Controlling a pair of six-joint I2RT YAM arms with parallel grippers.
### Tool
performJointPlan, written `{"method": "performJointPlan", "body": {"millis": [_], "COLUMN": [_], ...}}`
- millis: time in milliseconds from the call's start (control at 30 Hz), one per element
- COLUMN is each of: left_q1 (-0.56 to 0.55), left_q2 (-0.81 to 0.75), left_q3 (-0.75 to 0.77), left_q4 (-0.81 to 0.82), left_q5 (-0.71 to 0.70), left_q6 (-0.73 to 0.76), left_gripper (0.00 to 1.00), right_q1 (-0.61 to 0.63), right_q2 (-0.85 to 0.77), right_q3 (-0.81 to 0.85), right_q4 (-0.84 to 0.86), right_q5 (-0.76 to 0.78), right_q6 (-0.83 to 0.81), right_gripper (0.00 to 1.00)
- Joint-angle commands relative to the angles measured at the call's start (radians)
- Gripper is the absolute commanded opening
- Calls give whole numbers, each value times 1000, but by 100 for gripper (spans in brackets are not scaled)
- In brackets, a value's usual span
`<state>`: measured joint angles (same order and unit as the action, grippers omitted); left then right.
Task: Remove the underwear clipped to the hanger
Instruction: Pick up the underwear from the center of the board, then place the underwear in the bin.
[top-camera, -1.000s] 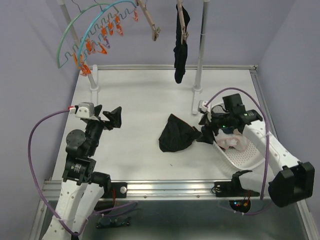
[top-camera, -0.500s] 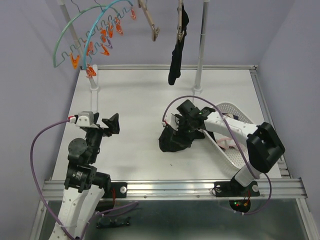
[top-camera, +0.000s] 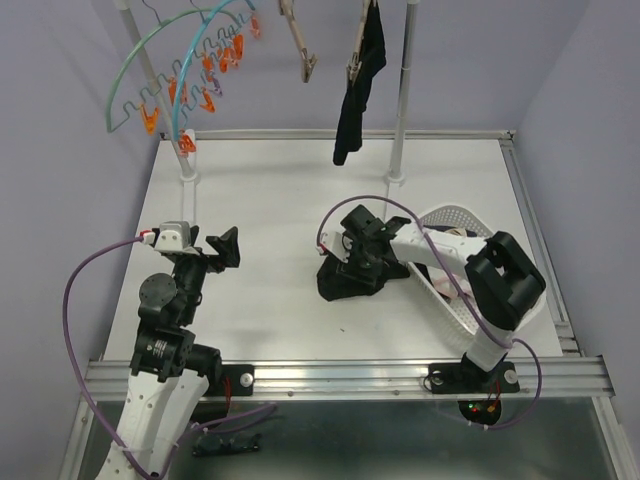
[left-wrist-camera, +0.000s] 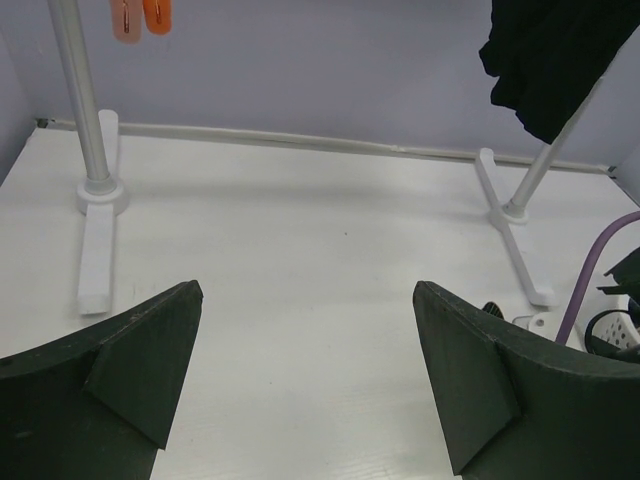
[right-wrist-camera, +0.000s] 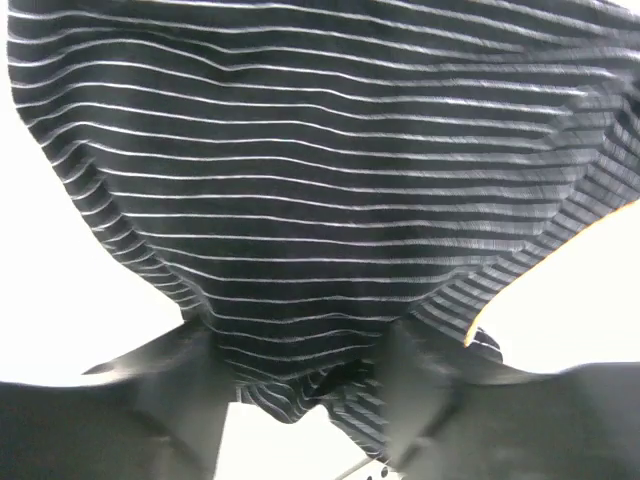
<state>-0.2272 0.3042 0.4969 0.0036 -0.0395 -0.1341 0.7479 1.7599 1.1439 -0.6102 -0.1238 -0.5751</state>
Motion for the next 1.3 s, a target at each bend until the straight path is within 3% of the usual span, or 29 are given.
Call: {"method": "performJointPlan", "body": {"millis": [0, 33, 67, 167, 367, 533, 667, 833, 1067, 1267], "left_q1": [3, 3, 3, 3, 3, 3, 3, 3, 3, 3], "left_q2": [-2, -2, -1, -2, -2, 0, 1, 6, 6, -7], "left_q3": [-11, -11, -11, -11, -11, -11, -11, -11, -11, -11], "left_q4": [56, 56, 56, 56, 56, 56, 56, 55, 55, 50], "left_q5": [-10, -10, -8, -7, -7, -7, -7, -2, 0, -8], "left_q6": [24, 22, 24, 24, 24, 24, 22, 24, 21, 21], "left_gripper": [99, 99, 99, 99, 99, 99, 99, 99, 99, 99], "right_q1": [7, 7, 7, 2, -142, -367, -522, -622, -657, -743], "right_q2": [-66, -82, -97, -163, -324, -485, -638, -807, -844, -781], "right_q3": [57, 59, 59, 101, 238, 271, 214, 56, -128, -263], "right_q4": [17, 9, -15, -135, -362, -365, -298, -221, -175, -103], "right_q5": [-37, -46, -69, -162, -420, -456, -406, -183, 18, 26], "right_q6": [20, 14, 5, -80, -187, -166, -105, -28, 26, 9], "right_gripper": [45, 37, 19, 3, 2, 3, 2, 1, 1, 3]}}
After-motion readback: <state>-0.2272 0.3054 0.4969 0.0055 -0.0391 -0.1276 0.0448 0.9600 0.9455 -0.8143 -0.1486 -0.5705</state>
